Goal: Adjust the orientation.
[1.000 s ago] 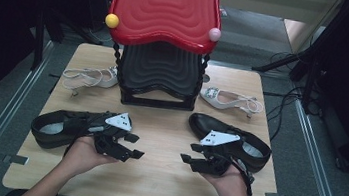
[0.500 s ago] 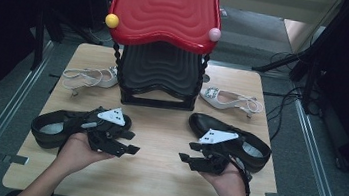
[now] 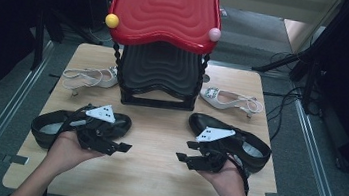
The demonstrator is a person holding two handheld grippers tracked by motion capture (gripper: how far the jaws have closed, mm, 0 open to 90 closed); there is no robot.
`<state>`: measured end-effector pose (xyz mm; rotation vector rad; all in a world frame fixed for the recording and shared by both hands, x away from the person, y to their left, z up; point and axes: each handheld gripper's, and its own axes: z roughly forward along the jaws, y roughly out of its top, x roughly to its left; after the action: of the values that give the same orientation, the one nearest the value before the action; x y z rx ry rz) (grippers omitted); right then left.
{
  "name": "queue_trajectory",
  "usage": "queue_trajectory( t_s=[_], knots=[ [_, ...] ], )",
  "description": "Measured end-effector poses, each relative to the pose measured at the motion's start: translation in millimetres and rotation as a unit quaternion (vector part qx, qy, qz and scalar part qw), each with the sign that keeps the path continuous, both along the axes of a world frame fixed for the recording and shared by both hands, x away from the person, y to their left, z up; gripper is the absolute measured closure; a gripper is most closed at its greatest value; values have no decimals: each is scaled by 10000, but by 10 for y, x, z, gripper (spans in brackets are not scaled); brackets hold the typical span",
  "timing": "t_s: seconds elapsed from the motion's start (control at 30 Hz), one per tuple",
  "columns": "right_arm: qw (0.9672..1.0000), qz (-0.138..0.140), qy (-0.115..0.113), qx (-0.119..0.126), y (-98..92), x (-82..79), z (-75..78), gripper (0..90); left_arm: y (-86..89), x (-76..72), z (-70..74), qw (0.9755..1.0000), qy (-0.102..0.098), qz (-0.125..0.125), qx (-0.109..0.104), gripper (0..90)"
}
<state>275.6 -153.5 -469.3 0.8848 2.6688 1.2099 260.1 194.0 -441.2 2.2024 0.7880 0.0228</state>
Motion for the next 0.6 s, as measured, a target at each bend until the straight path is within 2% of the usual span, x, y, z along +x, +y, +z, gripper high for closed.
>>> queue_trajectory(
  t_s=[0.07,0.17,0.23,0.27,0.33,0.53,0.6],
  knots=[
    [9999,143,33,-28,-6,14,-2,507,51,-11,18,10000,20,6,34,405],
    [9994,233,257,67,10,61,-12,498,136,-23,47,10000,48,58,54,398],
    [9994,224,256,62,14,64,-12,487,162,-26,59,9999,68,97,50,398],
    [9996,221,147,-27,25,67,-10,454,185,-26,73,9999,68,110,94,398],
    [9997,222,117,-46,27,73,-10,453,231,-37,98,9998,45,144,96,400],
    [9997,189,129,-99,25,96,-26,444,420,-66,167,9995,33,263,175,404],
    [9996,191,152,-123,29,103,-36,444,493,-70,182,9993,72,344,136,405]
  ],
)
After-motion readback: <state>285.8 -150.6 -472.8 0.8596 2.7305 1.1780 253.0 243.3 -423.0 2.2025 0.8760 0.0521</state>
